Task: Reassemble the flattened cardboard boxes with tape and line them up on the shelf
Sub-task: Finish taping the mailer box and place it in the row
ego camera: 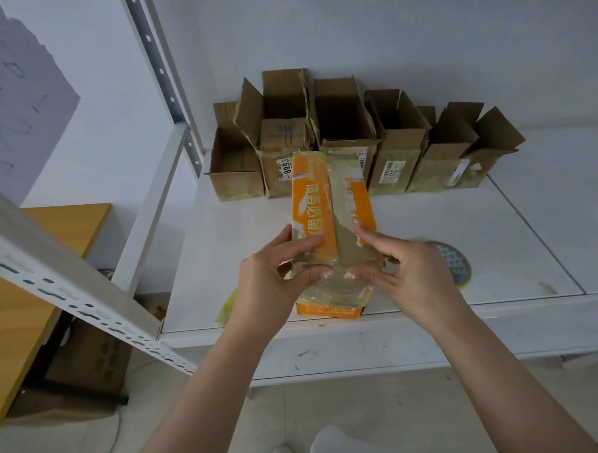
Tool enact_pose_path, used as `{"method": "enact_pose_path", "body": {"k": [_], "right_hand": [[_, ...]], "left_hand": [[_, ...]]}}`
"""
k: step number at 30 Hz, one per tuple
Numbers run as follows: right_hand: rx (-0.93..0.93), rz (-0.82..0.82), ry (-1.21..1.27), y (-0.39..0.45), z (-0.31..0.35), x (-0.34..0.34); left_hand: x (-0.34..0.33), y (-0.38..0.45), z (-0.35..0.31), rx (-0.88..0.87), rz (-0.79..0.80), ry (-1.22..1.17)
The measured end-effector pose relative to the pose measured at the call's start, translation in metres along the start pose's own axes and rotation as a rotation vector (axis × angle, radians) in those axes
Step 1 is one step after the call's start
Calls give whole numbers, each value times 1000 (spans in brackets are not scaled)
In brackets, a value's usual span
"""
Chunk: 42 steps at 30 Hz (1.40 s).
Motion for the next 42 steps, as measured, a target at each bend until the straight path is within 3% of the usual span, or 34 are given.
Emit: {"method": "enact_pose_path", "body": {"k": [5, 9, 14, 23, 32, 37, 42], "right_hand": [[79, -30, -206, -4, 1, -1], [109, -92, -223, -6, 4, -4], [70, -84, -138, -9, 6, -2], [-8, -53, 136, -2, 27, 24], [-12, -105, 116, -7, 32, 37], [-108, -295, 169, -15, 27, 40], [3, -464, -176, -21, 38, 45]], "left_hand": [[0, 0, 7, -63, 20, 34], [-3, -2, 9, -115, 4, 77], [-1, -6, 7, -153, 150, -23], [-5, 10, -23, -270, -51, -29], [-20, 8, -44, -247, -42, 25], [-15, 2, -47, -184, -242, 16], [-17, -2, -47, -146, -314, 2]]}}
Point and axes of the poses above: each hand's wrist, its own y-axis towards the middle knuckle, its own x-axis out of the back of the hand, z = x × y, the point moved 6 cm from there along y, towards the middle knuckle, and after that the axes turned 1 degree about z, right-handed, at the moved point
